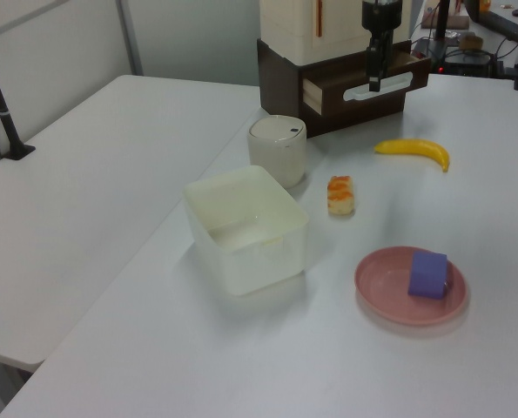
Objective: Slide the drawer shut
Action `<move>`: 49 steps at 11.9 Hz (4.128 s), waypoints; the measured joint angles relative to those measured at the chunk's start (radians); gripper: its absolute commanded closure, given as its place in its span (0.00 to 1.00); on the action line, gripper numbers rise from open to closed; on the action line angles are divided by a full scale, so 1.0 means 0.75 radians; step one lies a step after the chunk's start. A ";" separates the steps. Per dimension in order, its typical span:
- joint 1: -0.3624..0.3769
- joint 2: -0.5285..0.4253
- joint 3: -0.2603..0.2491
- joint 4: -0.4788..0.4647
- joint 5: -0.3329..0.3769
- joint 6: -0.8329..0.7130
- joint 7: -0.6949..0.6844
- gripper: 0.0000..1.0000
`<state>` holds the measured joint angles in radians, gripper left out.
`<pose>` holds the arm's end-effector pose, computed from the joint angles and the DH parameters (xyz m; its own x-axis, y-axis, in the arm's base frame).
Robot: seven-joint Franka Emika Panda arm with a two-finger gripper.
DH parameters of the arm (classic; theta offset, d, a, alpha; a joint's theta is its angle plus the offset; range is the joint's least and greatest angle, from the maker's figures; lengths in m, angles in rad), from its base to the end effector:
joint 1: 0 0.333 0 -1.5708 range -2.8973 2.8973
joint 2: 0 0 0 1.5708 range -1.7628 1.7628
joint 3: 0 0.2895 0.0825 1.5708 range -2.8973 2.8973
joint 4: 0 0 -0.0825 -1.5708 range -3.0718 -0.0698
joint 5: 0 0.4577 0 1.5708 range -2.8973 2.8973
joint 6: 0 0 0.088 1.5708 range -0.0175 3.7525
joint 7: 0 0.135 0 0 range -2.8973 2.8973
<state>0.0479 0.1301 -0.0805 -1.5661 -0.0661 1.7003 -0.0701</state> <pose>0.6718 -0.0278 0.4999 0.9989 0.0465 -0.0012 0.0465 -0.9960 0.0760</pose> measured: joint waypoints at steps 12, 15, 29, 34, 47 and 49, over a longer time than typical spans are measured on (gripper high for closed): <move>0.008 0.000 -0.001 0.000 0.000 0.000 -0.003 1.00; 0.003 0.001 -0.014 -0.002 0.000 0.000 0.013 1.00; -0.274 0.063 -0.033 -0.418 0.083 0.566 0.601 1.00; -0.363 0.126 -0.035 -0.397 0.083 0.731 0.604 1.00; -0.428 0.417 -0.036 -0.005 0.022 0.784 0.604 1.00; -0.428 0.446 -0.036 0.012 0.008 0.841 0.604 1.00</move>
<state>-0.2733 0.4644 -0.1072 -1.5568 -0.0598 2.3309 0.3826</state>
